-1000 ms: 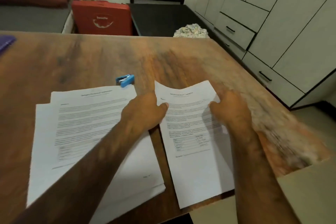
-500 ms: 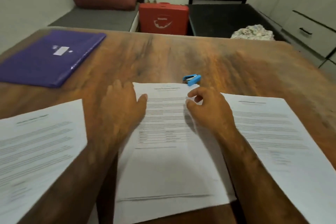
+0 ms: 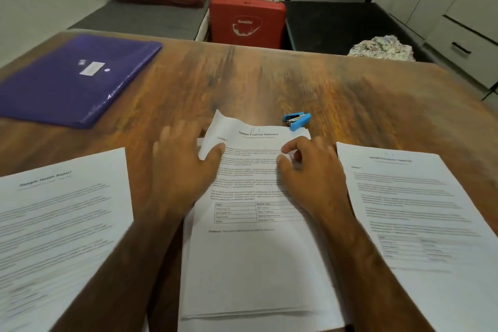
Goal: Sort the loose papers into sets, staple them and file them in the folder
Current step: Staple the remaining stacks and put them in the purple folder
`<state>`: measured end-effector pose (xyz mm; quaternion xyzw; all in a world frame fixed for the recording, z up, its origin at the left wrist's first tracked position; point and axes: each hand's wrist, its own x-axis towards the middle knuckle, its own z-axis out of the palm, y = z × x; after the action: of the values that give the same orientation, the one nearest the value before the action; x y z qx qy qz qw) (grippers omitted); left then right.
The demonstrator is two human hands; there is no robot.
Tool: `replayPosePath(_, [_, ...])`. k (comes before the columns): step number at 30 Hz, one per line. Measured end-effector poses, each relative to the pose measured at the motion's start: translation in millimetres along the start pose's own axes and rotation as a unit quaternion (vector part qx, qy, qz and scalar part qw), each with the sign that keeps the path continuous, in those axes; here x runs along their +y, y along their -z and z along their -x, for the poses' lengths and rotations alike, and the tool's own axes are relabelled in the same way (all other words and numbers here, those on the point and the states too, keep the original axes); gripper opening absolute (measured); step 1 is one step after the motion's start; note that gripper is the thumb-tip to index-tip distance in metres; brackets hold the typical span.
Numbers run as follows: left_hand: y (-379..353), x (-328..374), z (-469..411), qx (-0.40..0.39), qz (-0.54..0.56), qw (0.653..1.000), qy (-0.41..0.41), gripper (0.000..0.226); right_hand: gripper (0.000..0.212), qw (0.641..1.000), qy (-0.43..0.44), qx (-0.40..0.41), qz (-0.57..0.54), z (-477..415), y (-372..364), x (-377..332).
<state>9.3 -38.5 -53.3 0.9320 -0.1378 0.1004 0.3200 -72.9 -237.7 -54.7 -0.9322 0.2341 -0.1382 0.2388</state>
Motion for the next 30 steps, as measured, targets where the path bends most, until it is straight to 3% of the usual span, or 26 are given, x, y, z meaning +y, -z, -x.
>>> replayPosePath(3, [5,11,7,-0.022,0.155,0.988,-0.009,0.036,0.045,1.000,0.003,-0.003,0.002,-1,-1,2])
replayPosePath(8, [17,21,11,-0.060,0.365,0.927,0.069,0.032,0.030,1.000,0.016,0.002,-0.001,-1,-3,6])
replayPosePath(14, [23,19,10,-0.082,0.388,0.912,0.108,0.019,0.018,0.995,0.023,0.050,-0.081,0,-4,12])
replayPosePath(19, [25,13,6,-0.073,0.420,0.895,0.131,0.023,0.033,0.968,-0.012,0.100,-0.228,-2,7,17])
replayPosePath(24, [25,9,0,-0.076,0.452,0.874,0.160,0.026,0.047,0.923,-0.057,0.079,-0.373,-2,12,15])
replayPosePath(30, [25,8,2,-0.081,0.444,0.879,0.153,0.025,0.047,0.904,-0.061,0.069,-0.417,-6,8,19])
